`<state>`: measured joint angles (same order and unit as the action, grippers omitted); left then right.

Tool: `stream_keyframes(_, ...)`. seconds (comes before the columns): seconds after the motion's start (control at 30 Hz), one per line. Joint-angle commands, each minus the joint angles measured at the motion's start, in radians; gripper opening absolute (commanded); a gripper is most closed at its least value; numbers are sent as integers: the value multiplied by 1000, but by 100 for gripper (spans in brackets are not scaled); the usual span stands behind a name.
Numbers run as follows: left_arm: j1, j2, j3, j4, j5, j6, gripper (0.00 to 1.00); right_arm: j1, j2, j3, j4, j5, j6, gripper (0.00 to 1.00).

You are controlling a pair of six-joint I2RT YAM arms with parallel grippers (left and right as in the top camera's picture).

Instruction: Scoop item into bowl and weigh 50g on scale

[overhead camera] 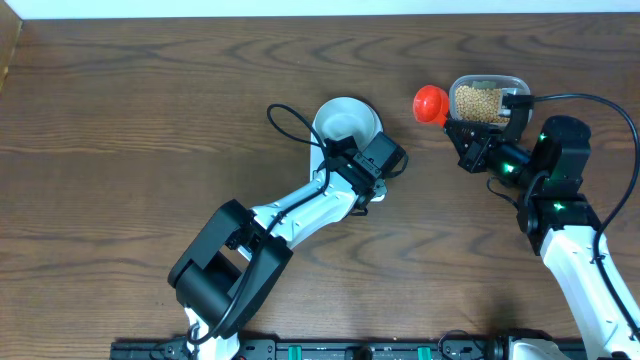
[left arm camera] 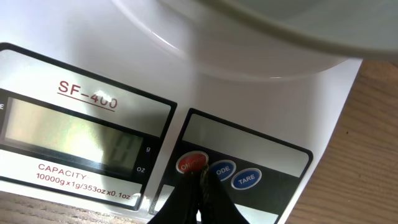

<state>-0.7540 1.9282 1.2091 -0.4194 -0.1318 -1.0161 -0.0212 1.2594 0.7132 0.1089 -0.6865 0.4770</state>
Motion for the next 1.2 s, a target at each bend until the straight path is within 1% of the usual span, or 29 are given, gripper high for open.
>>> stream_keyframes(0.0,-2,-8,-21,-12,-19,13,7,-5,1,18,3,0,-22,1)
stream_keyframes(0.47,-2,-7,-21,6,-62,14,7,-5,1,18,3,0,-23,1)
stream_keyframes(1.17,-2,15,-22,10,-64,13,7,-4,1,18,3,0,-22,1)
